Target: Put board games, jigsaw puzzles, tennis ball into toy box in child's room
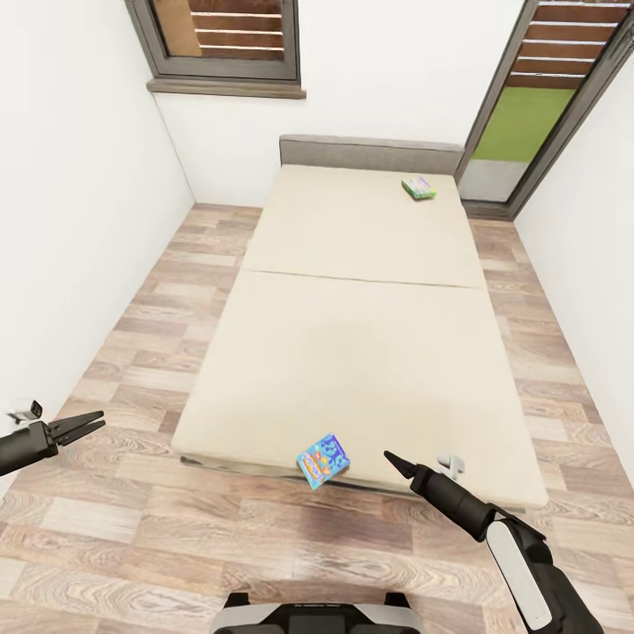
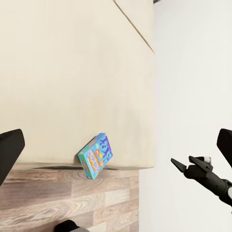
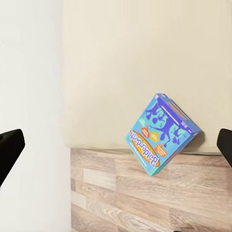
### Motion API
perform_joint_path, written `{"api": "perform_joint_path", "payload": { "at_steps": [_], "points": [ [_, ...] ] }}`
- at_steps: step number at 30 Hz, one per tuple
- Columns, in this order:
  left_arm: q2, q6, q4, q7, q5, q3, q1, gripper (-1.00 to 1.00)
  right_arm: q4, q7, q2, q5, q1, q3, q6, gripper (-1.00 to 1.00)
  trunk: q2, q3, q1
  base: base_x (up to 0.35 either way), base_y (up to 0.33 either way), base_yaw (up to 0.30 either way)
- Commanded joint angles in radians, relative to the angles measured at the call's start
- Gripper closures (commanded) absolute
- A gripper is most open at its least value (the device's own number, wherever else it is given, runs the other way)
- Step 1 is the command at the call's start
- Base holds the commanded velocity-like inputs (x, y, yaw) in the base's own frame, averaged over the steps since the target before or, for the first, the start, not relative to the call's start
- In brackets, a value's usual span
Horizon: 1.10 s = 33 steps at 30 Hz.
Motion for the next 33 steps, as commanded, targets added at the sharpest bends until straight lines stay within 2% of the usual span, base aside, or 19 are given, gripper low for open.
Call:
{"api": "perform_joint_path", "payload": {
  "at_steps": [1,33],
  "points": [
    [0.000,0.010,0.000,-0.004,-0.001,0.000,-0.001,-1.00,0.000,0.001,0.000,-0.007,0.000,-0.001,0.008,-1.00,-0.001,0.001,0.000,0.000,0.000,0.000],
    [-0.001,-0.007,0.000,-0.004,0.000,-0.001,-0.001,-1.00,0.000,0.002,0.000,-0.009,0.000,-0.003,0.009,-1.00,-0.001,0.053,0.000,0.000,0.000,0.000]
  ]
}}
